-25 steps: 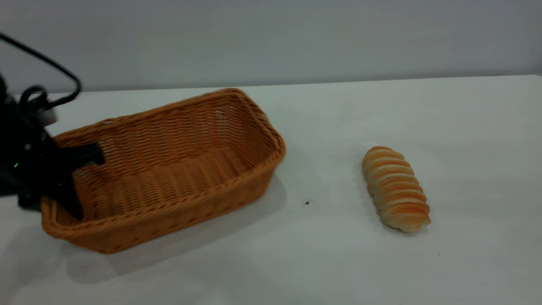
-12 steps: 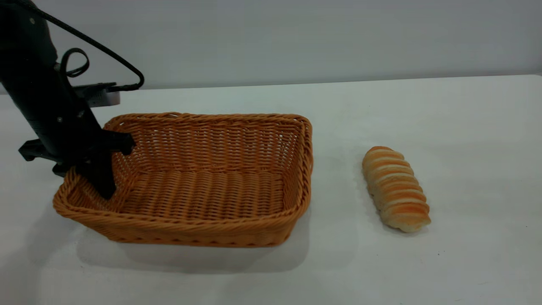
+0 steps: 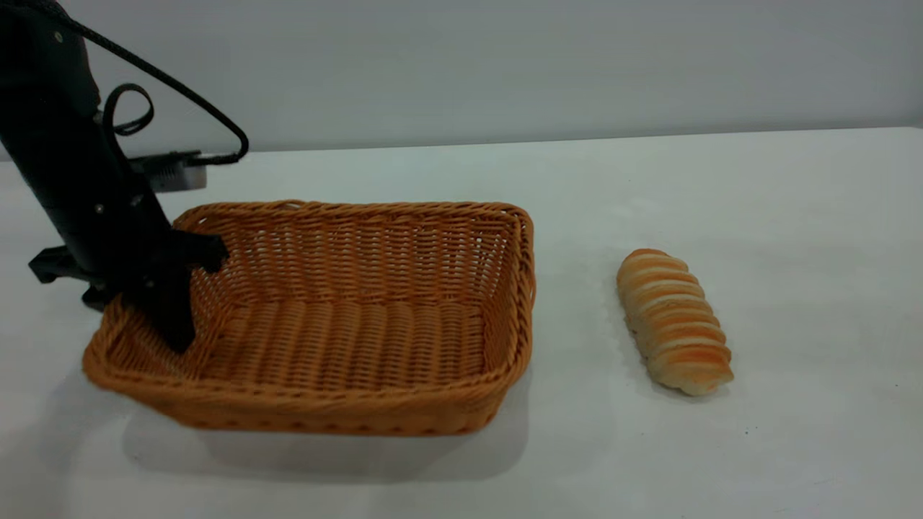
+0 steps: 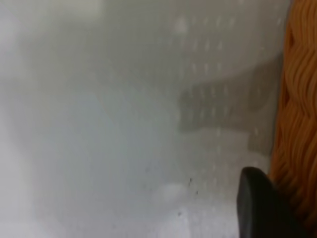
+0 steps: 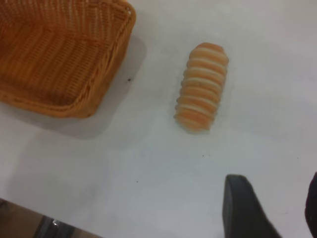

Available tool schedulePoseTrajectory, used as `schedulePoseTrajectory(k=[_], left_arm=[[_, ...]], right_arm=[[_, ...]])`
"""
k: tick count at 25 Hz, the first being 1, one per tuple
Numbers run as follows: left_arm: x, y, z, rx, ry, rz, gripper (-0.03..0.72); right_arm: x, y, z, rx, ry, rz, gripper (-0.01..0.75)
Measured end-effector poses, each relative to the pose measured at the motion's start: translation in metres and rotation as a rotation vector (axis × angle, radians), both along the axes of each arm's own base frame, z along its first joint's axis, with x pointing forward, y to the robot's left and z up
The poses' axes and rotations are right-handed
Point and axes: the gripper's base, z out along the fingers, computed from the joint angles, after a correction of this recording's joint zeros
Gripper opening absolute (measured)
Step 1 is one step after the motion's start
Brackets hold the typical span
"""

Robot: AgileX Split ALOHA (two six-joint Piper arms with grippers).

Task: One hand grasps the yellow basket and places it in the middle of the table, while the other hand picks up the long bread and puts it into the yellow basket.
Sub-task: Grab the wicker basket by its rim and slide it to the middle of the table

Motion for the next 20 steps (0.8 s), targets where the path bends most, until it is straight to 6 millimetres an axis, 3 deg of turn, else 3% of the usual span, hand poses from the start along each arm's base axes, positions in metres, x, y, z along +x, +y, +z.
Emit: schedulePoseTrajectory(k=[5,8,13,20], left_arm=[[-0.004,0.001,-0.001,0.013,0.047,-0.025,0.433],[-0.006,0.002,0.002,0.02,0.065,-0.033,0.499],[-0.004,0.006,0.033,0.06,0.001,-0.031,0.517],[-0.014,0.007,0.1,0.056,-0.086,-0.03,0.517]], right_arm=[[0.0,0.0,0.0,0.0,0.0,0.0,0.353],[0.0,0.0,0.0,0.0,0.0,0.0,0.353],[0.0,0.0,0.0,0.0,0.0,0.0,0.353],[0.0,0.0,0.0,0.0,0.0,0.0,0.353]])
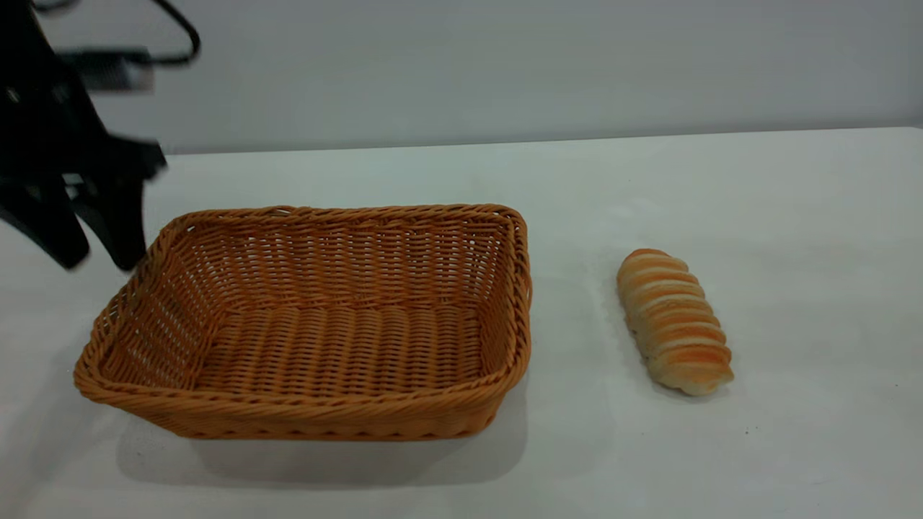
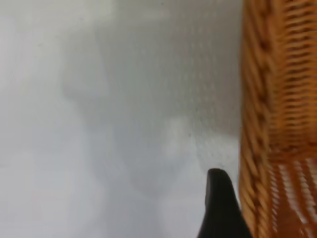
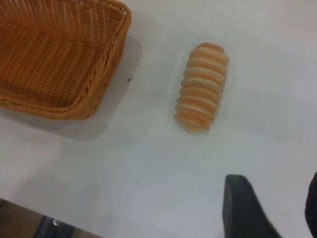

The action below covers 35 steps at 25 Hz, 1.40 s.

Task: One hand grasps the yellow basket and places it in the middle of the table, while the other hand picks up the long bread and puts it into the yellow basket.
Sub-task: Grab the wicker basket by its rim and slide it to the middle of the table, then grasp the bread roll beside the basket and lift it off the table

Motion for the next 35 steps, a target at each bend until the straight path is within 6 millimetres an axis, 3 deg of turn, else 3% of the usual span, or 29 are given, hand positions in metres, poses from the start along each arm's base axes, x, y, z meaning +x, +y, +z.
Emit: schedulePoseTrajectory(k=[9,13,17,22,27,31,35], left_arm=[[-0.032,0.002,0.101,-0.027,-0.231,0.004,0.517],[-0.052,0.001,0.141,-0.06,-0.348,0.012,0.517],[-0.072,0.0,0.168,-0.091,-0.413,0.014,0.517],[-0.093,0.001,0.191,-0.097,-0.471,0.007,0.517],[-0.107,0.002,0.205,-0.1,-0.509,0.003,0.517],[-0.112,0.003,0.207,-0.1,-0.5,0.0,0.517],[-0.114,0.003,0.206,-0.099,-0.473,-0.003,0.517]], right_arm=[[0.009,0.01,0.002,0.072,-0.031,0.09,0.353],[0.034,0.018,0.006,0.136,-0.044,0.166,0.353],[0.077,0.02,0.0,0.157,0.014,0.188,0.353],[0.143,0.025,-0.036,0.142,0.171,0.196,0.353],[0.197,0.052,-0.09,0.061,0.275,0.23,0.353],[0.226,0.071,-0.136,0.002,0.327,0.229,0.353],[0.244,0.075,-0.174,-0.047,0.359,0.206,0.353]])
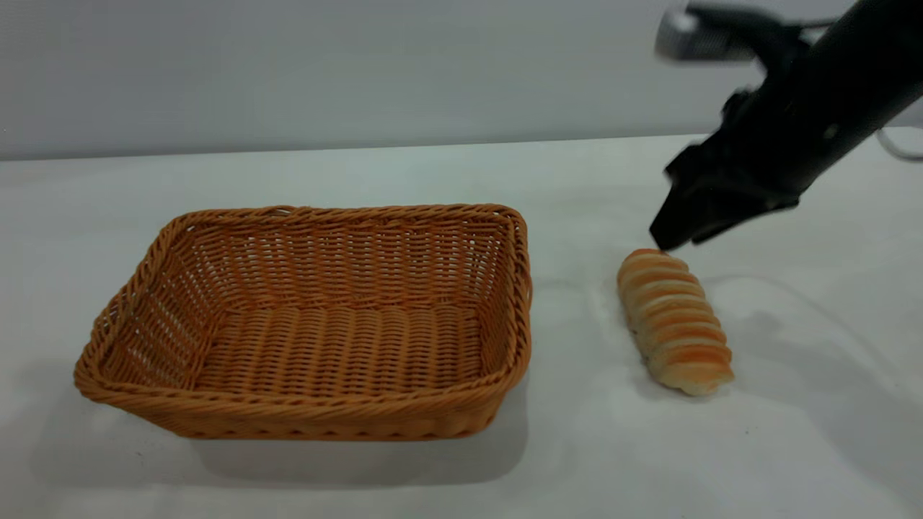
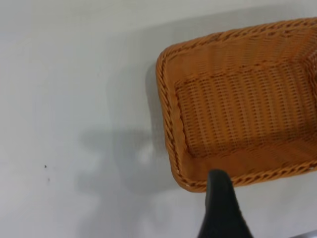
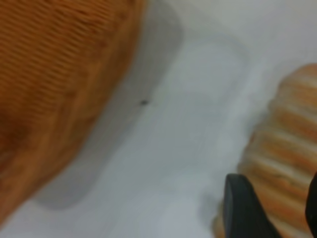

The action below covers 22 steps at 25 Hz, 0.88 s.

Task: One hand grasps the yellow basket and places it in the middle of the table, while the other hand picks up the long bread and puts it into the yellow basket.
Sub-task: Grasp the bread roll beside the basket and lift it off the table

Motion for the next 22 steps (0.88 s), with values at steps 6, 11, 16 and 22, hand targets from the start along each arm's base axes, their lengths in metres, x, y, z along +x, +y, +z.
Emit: schedulePoseTrajectory(k=[6,11,16,22], left_arm=[[-0.001,0.0,0.0,0.001,0.01,-0.002,0.517],[-0.002,0.0,0.0,0.001,0.009,-0.002,0.517],[-0.002,0.0,0.0,0.001,0.009,-0.002,0.517],[-0.002,0.0,0.0,0.002,0.011,-0.003,0.517]], right_arm=[[0.009,-0.006,-0.04,-0.089,0.001,-0.028,0.353],[0.01,-0.009,-0.068,-0.122,0.035,-0.06,0.353],[0.009,-0.009,-0.073,-0.11,0.055,-0.072,0.22],[0.011,-0.007,-0.047,-0.096,0.003,-0.038,0.023]])
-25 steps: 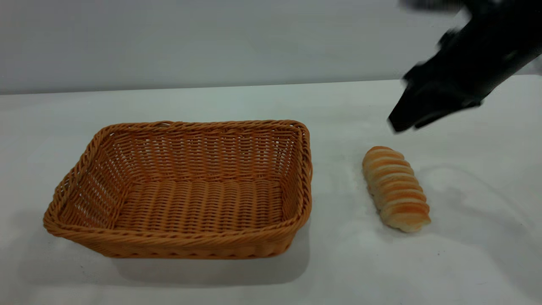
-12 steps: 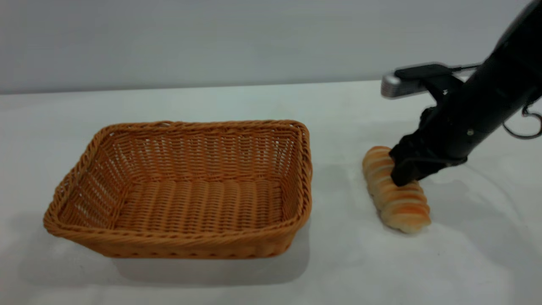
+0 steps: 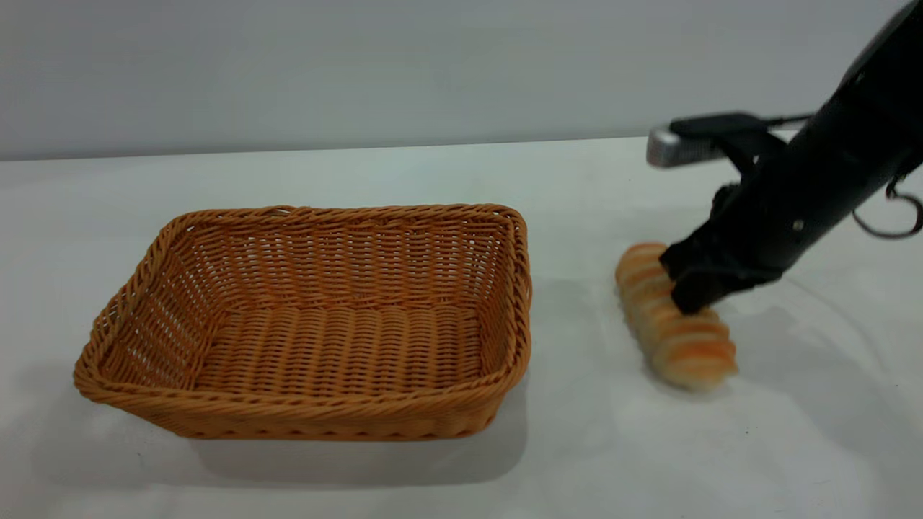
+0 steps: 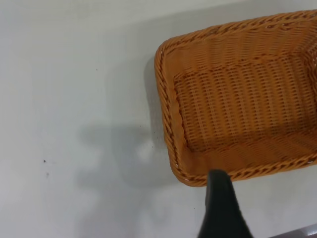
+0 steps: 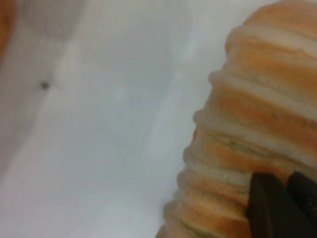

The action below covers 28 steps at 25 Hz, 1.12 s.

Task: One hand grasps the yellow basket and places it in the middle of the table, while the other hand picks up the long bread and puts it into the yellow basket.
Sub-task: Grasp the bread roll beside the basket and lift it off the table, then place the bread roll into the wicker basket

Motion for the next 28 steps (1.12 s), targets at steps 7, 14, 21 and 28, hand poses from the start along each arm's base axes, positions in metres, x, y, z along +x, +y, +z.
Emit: schedulePoseTrajectory(k=[7,14,21,28], left_arm=[[-0.002,0.0,-0.001,0.002,0.019,-0.003,0.517],[-0.002,0.0,-0.001,0.001,0.019,-0.003,0.517],[-0.002,0.0,-0.001,0.0,0.019,-0.003,0.517],[-0.003,0.001,0.0,0.013,0.019,-0.003,0.517]], right_arm=[[0.012,0.014,0.098,0.12,-0.204,0.041,0.022],[-0.014,0.113,0.141,0.306,-0.171,0.375,0.022],[-0.033,0.158,0.111,0.279,-0.124,0.507,0.172],[-0.028,0.146,0.115,0.287,-0.084,0.435,0.393]])
